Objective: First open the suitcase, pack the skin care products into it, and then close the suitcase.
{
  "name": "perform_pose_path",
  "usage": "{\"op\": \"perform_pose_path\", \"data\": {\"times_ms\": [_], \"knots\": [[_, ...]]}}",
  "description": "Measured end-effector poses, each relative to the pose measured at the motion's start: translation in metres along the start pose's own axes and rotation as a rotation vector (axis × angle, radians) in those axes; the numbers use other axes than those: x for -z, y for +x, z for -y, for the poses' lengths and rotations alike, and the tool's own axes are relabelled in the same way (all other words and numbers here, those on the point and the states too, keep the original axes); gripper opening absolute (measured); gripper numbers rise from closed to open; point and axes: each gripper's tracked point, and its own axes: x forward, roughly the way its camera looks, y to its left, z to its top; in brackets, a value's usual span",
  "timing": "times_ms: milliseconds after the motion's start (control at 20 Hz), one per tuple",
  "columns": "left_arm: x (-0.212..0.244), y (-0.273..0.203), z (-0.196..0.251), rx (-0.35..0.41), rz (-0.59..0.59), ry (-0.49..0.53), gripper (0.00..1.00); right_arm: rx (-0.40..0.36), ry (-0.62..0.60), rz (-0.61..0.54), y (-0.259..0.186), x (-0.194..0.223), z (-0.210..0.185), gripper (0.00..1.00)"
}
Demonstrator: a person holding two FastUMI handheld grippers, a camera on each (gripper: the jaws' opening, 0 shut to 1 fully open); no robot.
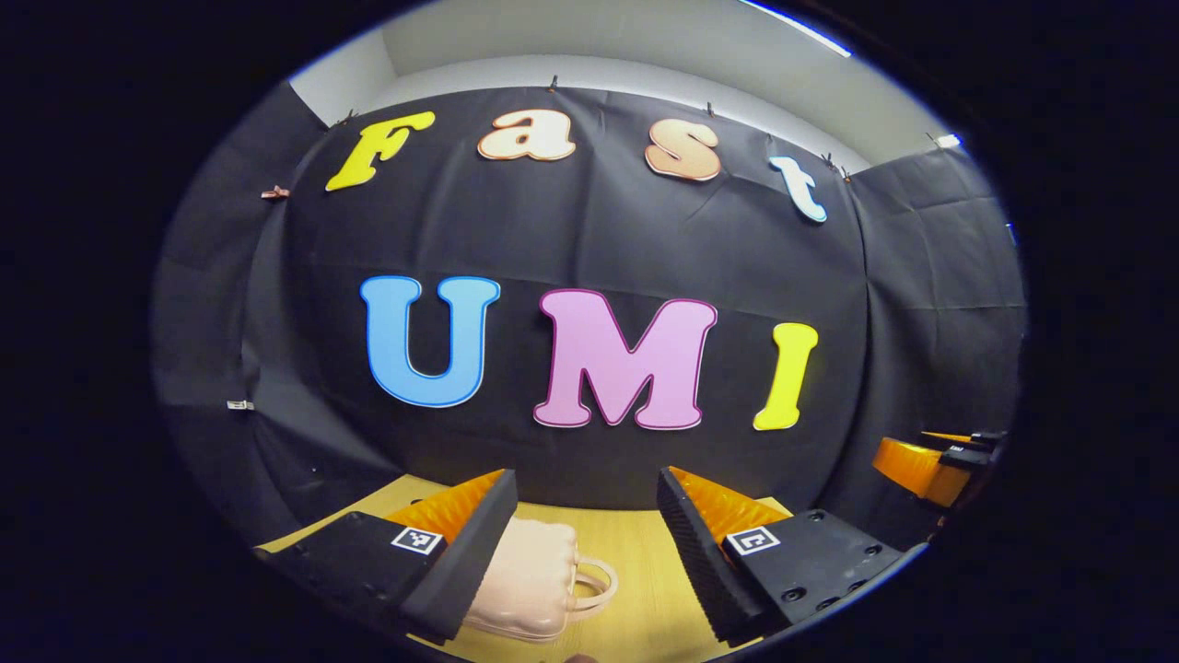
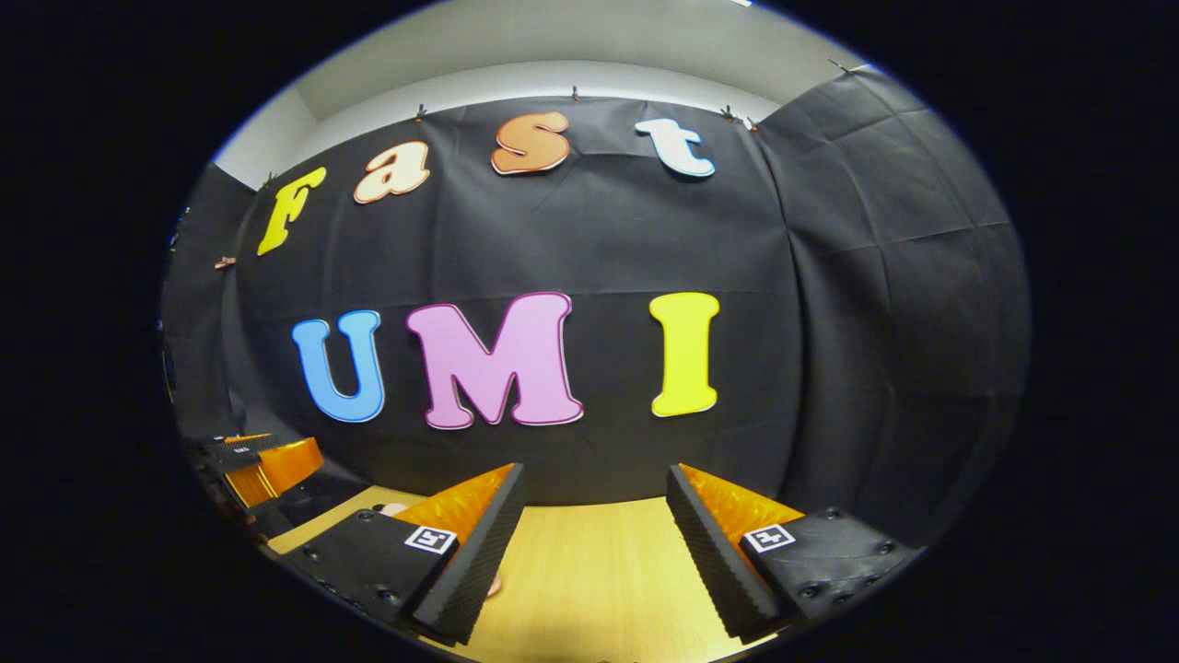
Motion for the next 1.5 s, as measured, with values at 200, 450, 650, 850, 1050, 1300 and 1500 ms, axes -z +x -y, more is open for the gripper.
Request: {"op": "perform_pose_path", "data": {"times_ms": [200,450,650,850,1050,1300,1500], "knots": [[0.033,0.002,-0.027,0.017,-0.095,-0.024,0.96,0.005,-0.060,0.056,0.009,-0.008,-0.013,0.97],[0.025,0.011,-0.074,-0.018,-0.053,0.021,0.96,0.032,-0.053,0.044,0.016,0.001,-0.033,0.97],[0.011,0.023,-0.079,0.009,-0.014,0.049,0.96,0.066,-0.083,0.030,0.023,0.004,-0.044,0.97],[-0.011,0.036,-0.076,0.045,0.041,0.040,0.96,0.097,-0.082,0.039,0.024,0.000,-0.048,0.96],[0.002,0.048,-0.057,0.089,0.054,0.138,0.96,0.105,-0.067,0.045,0.027,0.002,-0.047,0.97],[0.037,0.049,-0.033,0.056,-0.040,0.123,0.95,0.085,-0.053,-0.023,0.042,0.026,-0.023,0.97],[0.037,0.050,-0.026,0.014,-0.058,0.103,0.94,0.058,-0.067,0.001,0.041,0.018,-0.009,0.97]]}}
